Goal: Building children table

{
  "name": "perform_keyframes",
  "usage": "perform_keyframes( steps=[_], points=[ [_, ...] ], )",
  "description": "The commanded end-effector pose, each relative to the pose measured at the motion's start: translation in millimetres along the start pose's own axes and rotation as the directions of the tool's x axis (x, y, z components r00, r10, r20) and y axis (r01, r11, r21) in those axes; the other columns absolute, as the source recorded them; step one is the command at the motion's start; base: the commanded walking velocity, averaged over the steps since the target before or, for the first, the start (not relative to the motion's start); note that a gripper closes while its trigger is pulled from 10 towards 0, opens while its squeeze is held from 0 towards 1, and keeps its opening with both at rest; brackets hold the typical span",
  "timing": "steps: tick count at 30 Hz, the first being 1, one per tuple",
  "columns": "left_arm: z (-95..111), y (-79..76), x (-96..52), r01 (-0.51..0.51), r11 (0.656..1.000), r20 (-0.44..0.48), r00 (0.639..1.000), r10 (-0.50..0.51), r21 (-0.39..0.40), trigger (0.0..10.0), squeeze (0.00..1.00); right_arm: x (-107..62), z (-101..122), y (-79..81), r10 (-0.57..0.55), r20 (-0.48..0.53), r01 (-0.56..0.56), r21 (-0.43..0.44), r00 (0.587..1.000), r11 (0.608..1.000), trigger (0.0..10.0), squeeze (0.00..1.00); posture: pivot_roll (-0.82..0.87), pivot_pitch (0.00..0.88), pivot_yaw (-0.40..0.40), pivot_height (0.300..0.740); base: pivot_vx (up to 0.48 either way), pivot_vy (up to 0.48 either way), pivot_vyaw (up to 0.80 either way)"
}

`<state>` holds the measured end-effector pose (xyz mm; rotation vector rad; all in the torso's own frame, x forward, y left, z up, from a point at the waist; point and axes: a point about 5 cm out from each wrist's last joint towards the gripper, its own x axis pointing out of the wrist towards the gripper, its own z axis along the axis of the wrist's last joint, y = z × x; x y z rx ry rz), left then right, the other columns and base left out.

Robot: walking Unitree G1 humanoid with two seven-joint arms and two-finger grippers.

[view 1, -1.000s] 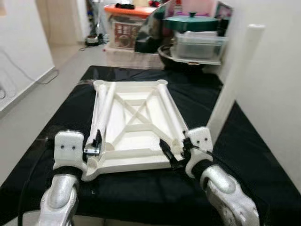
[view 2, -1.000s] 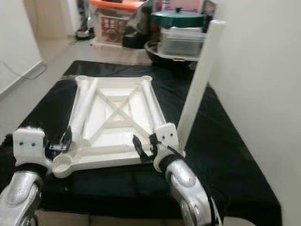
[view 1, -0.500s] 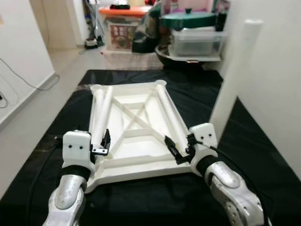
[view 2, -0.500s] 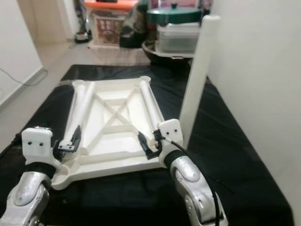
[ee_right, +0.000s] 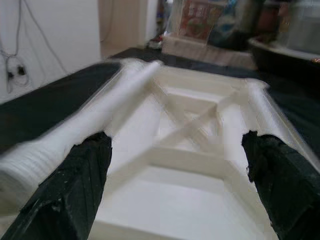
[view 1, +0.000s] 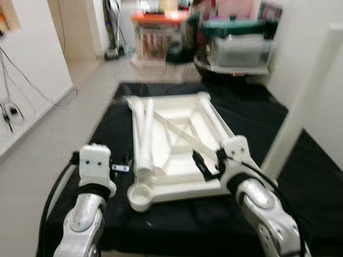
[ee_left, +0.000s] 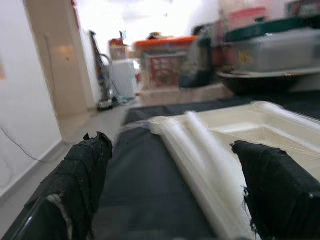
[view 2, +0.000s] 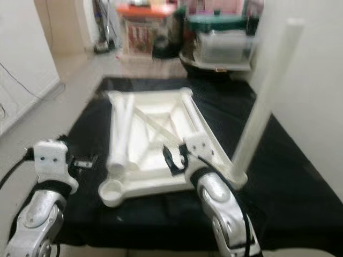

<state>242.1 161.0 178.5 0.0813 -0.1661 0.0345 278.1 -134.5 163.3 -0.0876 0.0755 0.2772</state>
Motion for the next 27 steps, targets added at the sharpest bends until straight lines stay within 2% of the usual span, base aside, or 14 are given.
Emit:
perform_keyframes(
  steps=[1, 6, 15, 21, 27],
  points=[
    [-4.8, 4.4, -0.7, -0.021, 1.0, -0.022, 1.0, 0.021, 0.007, 10.0, 0.0, 2.3, 0.3, 4.7, 0.016, -0.003, -0.016, 0.002, 1.0, 1.0, 10.0, 0.0, 0.06, 0.0, -0.083, 0.74, 0.0, 0.0, 0.0],
    [-4.8, 4.2, -0.9, -0.024, 1.0, -0.02, 1.0, 0.024, -0.009, 10.0, 0.0, 3.8, -0.5, 3.5, 0.009, -0.01, -0.009, 0.0, 1.0, 1.0, 10.0, 0.0, 0.06, 0.0, -0.087, 0.74, 0.0, 0.0, 0.0],
    [-5.4, 2.6, 0.6, 0.0, 1.0, -0.025, 1.0, 0.0, -0.023, 10.0, 0.0, 6.1, -1.1, 2.2, -0.005, -0.01, 0.005, -0.005, 1.0, 1.0, 10.0, 0.0, 0.06, 0.0, -0.085, 0.74, 0.0, 0.447, 0.0],
    [-4.1, 2.7, 1.0, -0.001, 1.0, -0.006, 1.0, 0.001, -0.014, 10.0, 0.0, 7.0, -1.0, 1.2, -0.012, -0.008, 0.012, -0.013, 1.0, 1.0, 10.0, 0.0, 0.06, 0.0, -0.086, 0.74, 0.0, 0.0, 0.0],
    [-2.1, 1.1, 1.3, 0.011, 0.998, 0.016, 1.0, -0.01, -0.055, 10.0, 0.0, 8.5, -2.3, -2.6, -0.039, -0.018, 0.039, -0.019, 0.999, 0.999, 10.0, 0.0, 0.05, 0.0, -0.087, 0.74, 0.0, 0.0, 0.0]
  ],
)
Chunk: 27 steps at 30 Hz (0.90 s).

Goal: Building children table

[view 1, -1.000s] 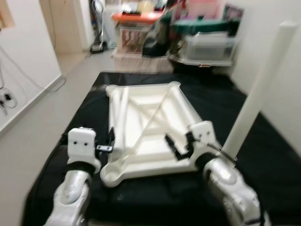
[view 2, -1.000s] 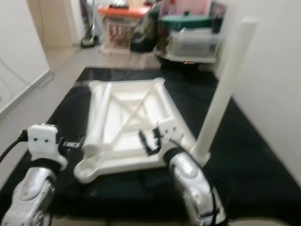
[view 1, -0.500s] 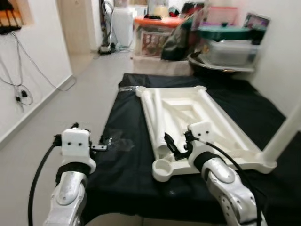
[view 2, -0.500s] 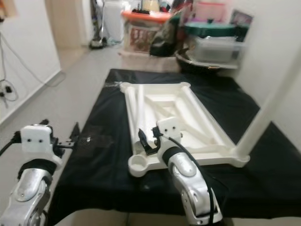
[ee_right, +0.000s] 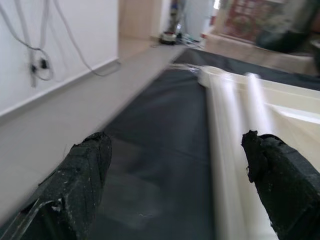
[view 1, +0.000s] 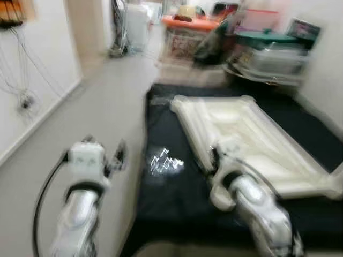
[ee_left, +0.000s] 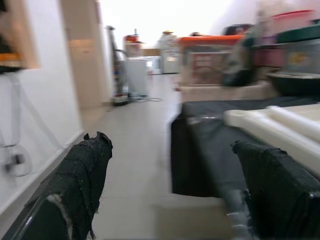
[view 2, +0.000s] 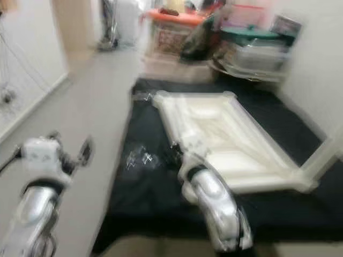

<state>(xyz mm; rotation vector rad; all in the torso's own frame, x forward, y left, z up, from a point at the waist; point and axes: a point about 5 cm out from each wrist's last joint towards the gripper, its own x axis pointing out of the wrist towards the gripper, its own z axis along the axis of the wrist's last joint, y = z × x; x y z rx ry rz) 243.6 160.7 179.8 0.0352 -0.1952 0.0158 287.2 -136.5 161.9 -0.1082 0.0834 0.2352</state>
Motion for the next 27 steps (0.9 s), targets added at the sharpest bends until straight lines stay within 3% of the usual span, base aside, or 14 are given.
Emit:
perform_keyframes(
  steps=[1, 27],
  points=[
    [-2.7, 1.2, -0.5, -0.001, 1.0, -0.012, 1.0, 0.001, -0.013, 10.0, 0.0, 0.5, -1.1, 0.8, -0.001, -0.007, 0.001, 0.0, 1.0, 1.0, 10.0, 0.0, 0.06, 0.0, -0.088, 0.74, 0.0, 0.0, 0.0],
    [-1.1, -2.4, 1.2, 0.025, 0.999, 0.01, 1.0, -0.025, -0.034, 10.0, 0.0, 3.9, -2.1, -6.1, -0.054, -0.004, 0.054, -0.018, 0.999, 0.998, 10.0, 0.0, 0.06, 0.0, -0.086, 0.74, 0.251, 0.0, 0.0]
  ],
)
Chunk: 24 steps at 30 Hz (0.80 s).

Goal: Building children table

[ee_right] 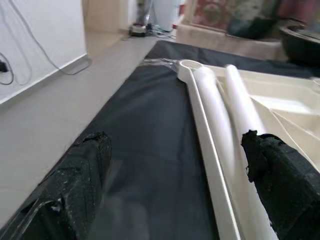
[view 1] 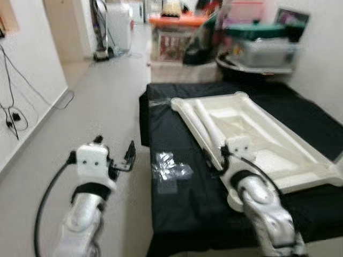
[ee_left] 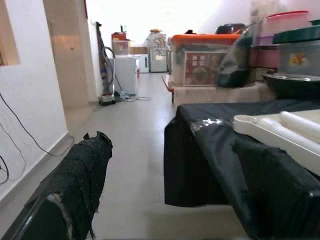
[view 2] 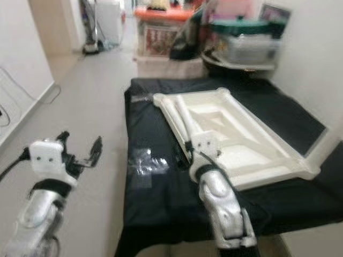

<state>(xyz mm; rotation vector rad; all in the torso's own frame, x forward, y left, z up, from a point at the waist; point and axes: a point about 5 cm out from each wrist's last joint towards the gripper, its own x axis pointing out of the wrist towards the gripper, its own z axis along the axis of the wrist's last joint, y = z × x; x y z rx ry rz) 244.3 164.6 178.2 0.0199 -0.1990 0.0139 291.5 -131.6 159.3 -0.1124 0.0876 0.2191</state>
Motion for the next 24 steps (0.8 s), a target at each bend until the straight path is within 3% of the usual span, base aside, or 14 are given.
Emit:
perform_keyframes(
  steps=[1, 14, 16, 18, 22, 24],
  points=[
    [0.6, -6.2, 0.9, 0.025, 1.0, 0.006, 1.0, -0.024, -0.019, 10.0, 0.0, -1.5, -0.4, -10.1, -0.038, 0.001, 0.038, -0.015, 0.999, 0.999, 10.0, 0.0, 0.06, 0.0, -0.086, 0.74, 0.255, 0.0, 0.0],
    [-2.9, -8.0, 1.7, 0.032, 0.999, 0.001, 0.999, -0.032, -0.01, 10.0, 0.0, -4.6, -1.8, -23.8, -0.061, -0.025, 0.06, -0.052, 0.998, 0.997, 10.0, 0.0, 0.04, 0.0, -0.089, 0.74, 0.04, 0.0, 0.0],
    [-3.8, -8.4, 1.6, 0.035, 0.999, -0.003, 0.999, -0.035, -0.008, 10.0, 0.0, -6.7, -3.5, -26.4, -0.057, -0.046, 0.056, -0.039, 0.997, 0.998, 10.0, 0.0, 0.04, 0.0, -0.09, 0.74, 0.0, 0.0, 0.0],
    [-7.2, -8.7, 1.3, 0.041, 0.999, -0.014, 0.999, -0.041, -0.002, 10.0, 0.0, -18.2, -7.8, -36.0, -0.045, -0.108, 0.052, 0.068, 0.993, 0.996, 10.0, 0.0, 0.03, 0.0, -0.088, 0.74, 0.0, 0.0, 0.0],
    [-8.6, -9.1, 1.5, 0.043, 0.999, -0.018, 0.999, -0.043, -0.002, 10.0, 0.0, -22.6, -9.2, -42.8, -0.055, -0.124, 0.065, 0.084, 0.991, 0.994, 10.0, 0.0, 0.03, 0.0, -0.088, 0.74, 0.0, 0.0, 0.0],
    [-9.7, -10.5, 2.2, 0.046, 0.999, -0.019, 0.999, -0.046, -0.003, 10.0, 0.0, -28.1, -11.1, -53.7, -0.064, -0.155, 0.082, 0.111, 0.986, 0.99, 10.0, 0.0, 0.03, 0.0, -0.088, 0.74, 0.0, 0.0, 0.0]
  ],
)
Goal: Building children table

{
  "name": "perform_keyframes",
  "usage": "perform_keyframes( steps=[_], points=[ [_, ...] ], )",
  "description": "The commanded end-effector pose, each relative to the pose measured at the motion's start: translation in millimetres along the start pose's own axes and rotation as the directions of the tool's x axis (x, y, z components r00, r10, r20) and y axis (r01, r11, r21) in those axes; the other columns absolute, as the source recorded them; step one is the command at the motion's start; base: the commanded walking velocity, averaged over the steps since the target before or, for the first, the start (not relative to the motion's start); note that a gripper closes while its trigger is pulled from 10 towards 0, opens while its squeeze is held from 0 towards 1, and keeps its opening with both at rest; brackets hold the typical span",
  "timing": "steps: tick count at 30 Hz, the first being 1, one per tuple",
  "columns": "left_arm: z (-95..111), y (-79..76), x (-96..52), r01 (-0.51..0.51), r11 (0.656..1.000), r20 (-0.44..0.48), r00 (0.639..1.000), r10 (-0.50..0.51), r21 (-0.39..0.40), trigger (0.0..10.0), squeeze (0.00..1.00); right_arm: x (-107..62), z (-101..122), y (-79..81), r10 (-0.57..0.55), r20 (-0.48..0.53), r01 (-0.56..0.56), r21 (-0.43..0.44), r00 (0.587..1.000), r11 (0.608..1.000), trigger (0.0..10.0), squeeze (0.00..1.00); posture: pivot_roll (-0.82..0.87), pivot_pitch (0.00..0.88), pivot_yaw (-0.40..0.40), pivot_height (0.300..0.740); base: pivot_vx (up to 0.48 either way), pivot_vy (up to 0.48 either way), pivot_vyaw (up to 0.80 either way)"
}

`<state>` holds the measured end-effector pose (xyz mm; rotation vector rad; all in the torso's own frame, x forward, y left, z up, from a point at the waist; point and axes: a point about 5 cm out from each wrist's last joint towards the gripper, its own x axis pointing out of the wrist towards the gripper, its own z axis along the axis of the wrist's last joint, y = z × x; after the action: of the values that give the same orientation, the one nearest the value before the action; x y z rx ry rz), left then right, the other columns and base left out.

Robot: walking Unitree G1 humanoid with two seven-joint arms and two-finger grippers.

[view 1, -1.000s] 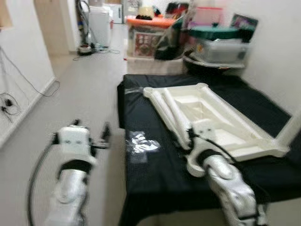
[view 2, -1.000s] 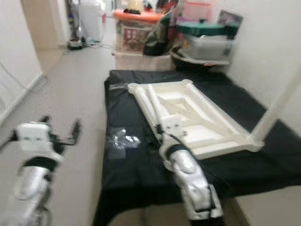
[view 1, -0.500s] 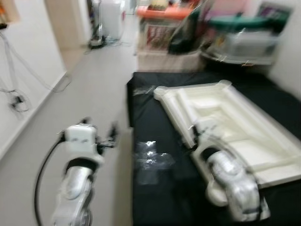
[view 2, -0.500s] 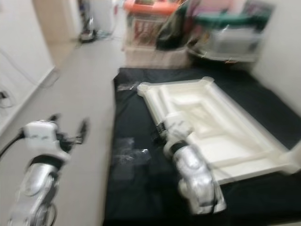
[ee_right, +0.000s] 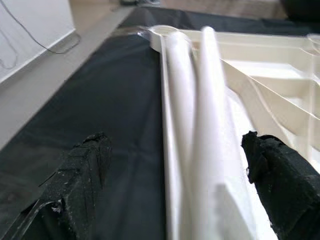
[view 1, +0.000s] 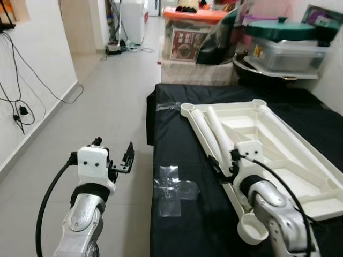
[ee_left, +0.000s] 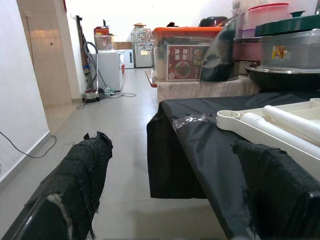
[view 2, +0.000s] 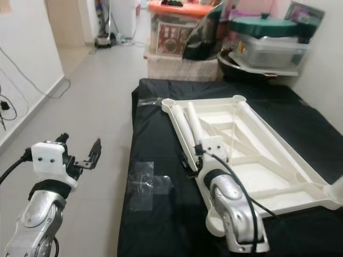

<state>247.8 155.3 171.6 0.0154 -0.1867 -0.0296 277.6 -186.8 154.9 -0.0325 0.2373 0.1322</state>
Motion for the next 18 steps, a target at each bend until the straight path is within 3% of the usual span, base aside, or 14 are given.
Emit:
perform_keyframes(
  steps=[1, 8, 12, 18],
  points=[
    [-3.4, -1.4, 0.8, 0.004, 1.0, -0.008, 1.0, -0.004, 0.005, 10.0, 0.0, -5.2, 0.1, -6.9, 0.01, -0.025, -0.009, 0.033, 1.0, 0.999, 10.0, 0.0, 0.01, 0.0, -0.082, 0.74, 0.0, 0.0, 0.0],
    [-5.8, -3.2, 2.2, 0.011, 1.0, -0.015, 1.0, -0.011, 0.003, 10.0, 0.0, -7.8, -9.7, -4.0, 0.064, -0.1, -0.052, 0.114, 0.993, 0.992, 10.0, 0.0, 0.0, 0.0, -0.079, 0.74, 0.0, 0.0, 0.0],
    [-5.8, -3.2, 2.2, 0.011, 1.0, -0.015, 1.0, -0.011, 0.003, 10.0, 0.0, -7.8, -9.7, -4.0, 0.064, -0.1, -0.052, 0.114, 0.993, 0.992, 10.0, 0.0, 0.0, 0.0, -0.079, 0.74, 0.0, 0.0, 0.0],
    [-6.2, -0.7, 1.8, 0.0, 1.0, -0.013, 1.0, 0.001, 0.008, 10.0, 0.0, -5.4, -23.1, -8.0, 0.023, -0.185, -0.002, 0.115, 0.982, 0.993, 10.0, 0.0, 0.01, 0.0, -0.086, 0.74, 0.0, 0.0, 0.0]
  ],
)
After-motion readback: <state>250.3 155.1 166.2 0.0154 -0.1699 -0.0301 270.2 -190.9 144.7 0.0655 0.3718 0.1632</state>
